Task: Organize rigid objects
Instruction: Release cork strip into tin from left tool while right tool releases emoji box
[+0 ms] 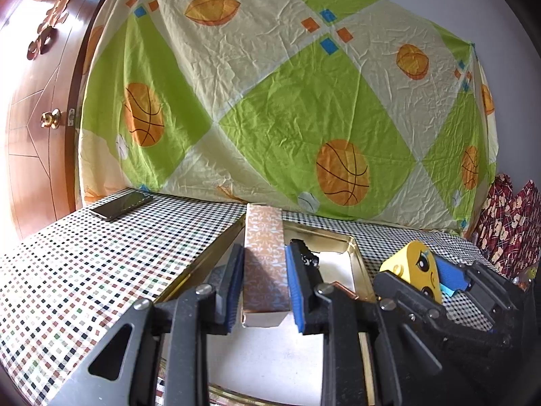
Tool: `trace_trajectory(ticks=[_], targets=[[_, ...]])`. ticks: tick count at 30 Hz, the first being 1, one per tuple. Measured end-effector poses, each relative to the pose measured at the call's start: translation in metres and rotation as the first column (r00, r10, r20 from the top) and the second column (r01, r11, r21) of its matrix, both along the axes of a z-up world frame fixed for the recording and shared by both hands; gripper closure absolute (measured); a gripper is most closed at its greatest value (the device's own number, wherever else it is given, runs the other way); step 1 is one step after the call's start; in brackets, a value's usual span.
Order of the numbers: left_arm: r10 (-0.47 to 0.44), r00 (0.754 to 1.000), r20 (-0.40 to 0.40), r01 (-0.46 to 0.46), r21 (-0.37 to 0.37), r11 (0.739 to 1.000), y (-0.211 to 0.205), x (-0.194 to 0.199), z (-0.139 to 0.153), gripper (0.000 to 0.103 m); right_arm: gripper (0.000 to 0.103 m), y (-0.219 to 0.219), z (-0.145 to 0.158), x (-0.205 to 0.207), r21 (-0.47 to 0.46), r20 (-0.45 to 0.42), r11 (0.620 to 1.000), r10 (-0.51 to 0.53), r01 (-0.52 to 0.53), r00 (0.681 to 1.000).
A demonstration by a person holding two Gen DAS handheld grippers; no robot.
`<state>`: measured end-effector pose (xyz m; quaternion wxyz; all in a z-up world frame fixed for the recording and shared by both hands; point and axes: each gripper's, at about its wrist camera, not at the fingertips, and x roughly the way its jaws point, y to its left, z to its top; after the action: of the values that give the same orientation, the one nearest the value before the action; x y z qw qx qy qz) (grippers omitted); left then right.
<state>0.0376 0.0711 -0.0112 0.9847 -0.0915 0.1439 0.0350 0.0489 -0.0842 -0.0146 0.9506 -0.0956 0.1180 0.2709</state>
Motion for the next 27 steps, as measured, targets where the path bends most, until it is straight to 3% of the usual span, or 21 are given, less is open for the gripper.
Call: trace_trajectory(ticks=[6, 17, 27], targets=[[0.008, 1.0, -0.022, -0.008, -0.004, 1.0, 0.009, 0.007, 0.001, 0.079, 0.05, 0.008, -0.004, 0.011, -0.01, -0.04, 1.0, 0.011, -0.011, 0.999], [-0.041, 0.99, -0.135, 0.039, -0.016, 0.999, 0.018, 0.037, -0.007, 0.079, 0.05, 0.02, -0.008, 0.039, -0.027, -0.136, 0.999, 0.032, -0.036, 0.99], [-0.099, 0.96, -0.261, 0.098, -0.014, 0.995, 0.022, 0.07, -0.011, 0.079, 0.05, 0.026, -0.01, 0.087, -0.041, -0.28, 0.999, 0.019, -0.032, 0.96]])
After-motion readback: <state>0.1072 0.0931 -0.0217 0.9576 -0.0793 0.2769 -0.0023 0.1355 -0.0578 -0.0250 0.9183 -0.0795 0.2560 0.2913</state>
